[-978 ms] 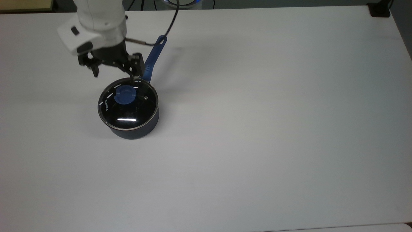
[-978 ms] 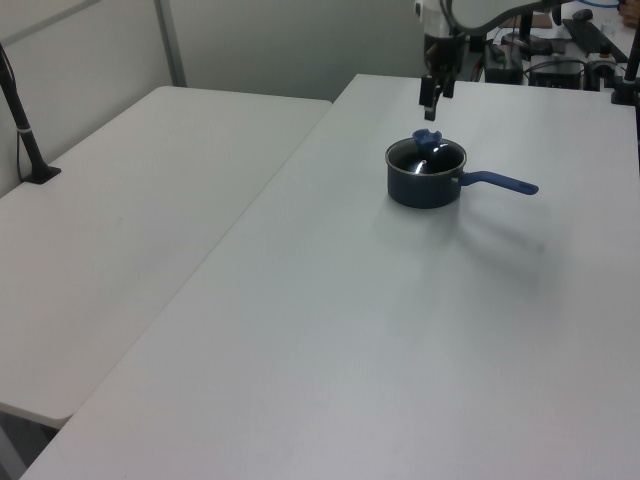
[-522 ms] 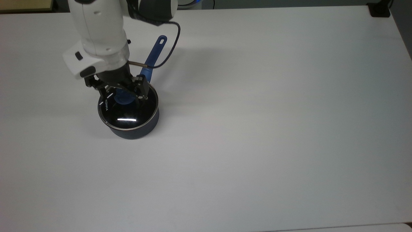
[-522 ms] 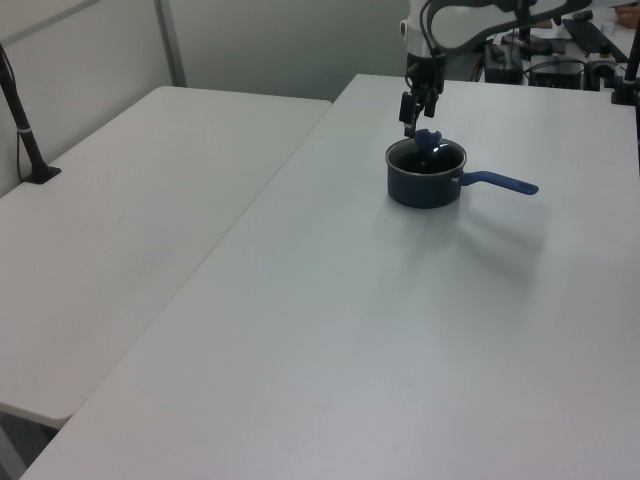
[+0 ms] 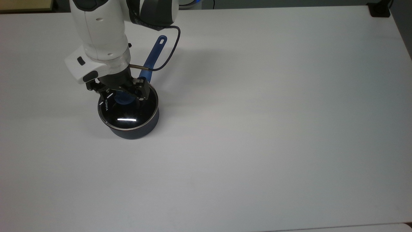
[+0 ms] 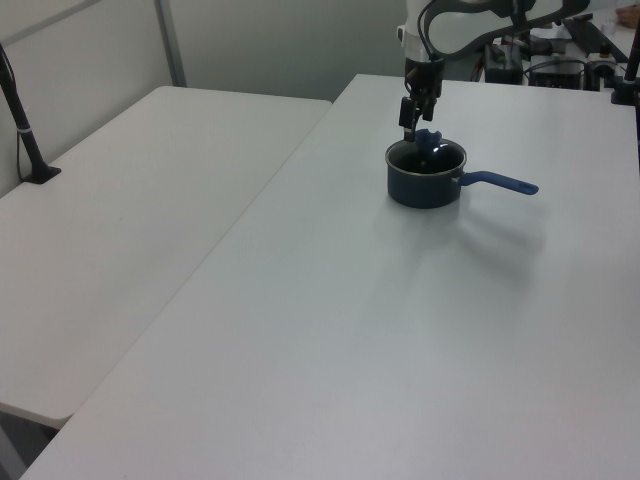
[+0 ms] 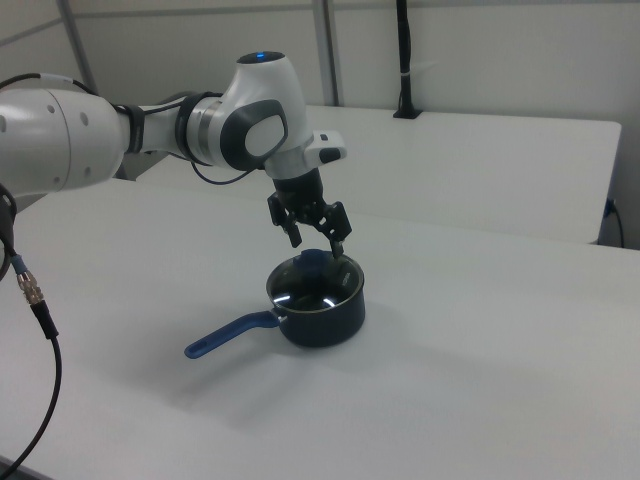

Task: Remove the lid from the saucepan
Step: 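Close the gripper on the blue lid knob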

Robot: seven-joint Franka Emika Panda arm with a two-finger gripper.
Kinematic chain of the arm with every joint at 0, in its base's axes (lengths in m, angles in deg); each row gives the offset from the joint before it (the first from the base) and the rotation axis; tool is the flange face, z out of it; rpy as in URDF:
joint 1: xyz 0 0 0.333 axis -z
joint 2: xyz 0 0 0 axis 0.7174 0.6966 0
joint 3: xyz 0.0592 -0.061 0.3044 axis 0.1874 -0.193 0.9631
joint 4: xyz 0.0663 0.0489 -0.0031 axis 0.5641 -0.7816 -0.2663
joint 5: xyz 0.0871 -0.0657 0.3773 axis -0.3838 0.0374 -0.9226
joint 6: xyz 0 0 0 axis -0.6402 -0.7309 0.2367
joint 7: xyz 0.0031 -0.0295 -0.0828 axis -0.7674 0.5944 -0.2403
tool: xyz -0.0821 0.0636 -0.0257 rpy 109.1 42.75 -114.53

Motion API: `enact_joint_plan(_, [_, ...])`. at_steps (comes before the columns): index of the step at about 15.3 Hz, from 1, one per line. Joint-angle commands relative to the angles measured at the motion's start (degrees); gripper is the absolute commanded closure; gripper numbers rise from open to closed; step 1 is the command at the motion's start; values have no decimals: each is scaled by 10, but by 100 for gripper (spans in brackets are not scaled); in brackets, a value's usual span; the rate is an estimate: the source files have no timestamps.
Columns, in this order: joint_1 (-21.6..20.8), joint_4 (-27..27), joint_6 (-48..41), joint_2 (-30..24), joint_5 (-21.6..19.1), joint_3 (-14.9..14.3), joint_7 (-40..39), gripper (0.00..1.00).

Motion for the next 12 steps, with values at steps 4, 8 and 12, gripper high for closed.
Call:
enact_joint_plan(4, [1,-6,-13,0,-10,0,-38,4])
enact_joint_plan(8, [0,-7,-61,-7,-10,0,-53,7])
enact_joint_plan(12, [-2,-11,-66,-7,-10,3,-48,15])
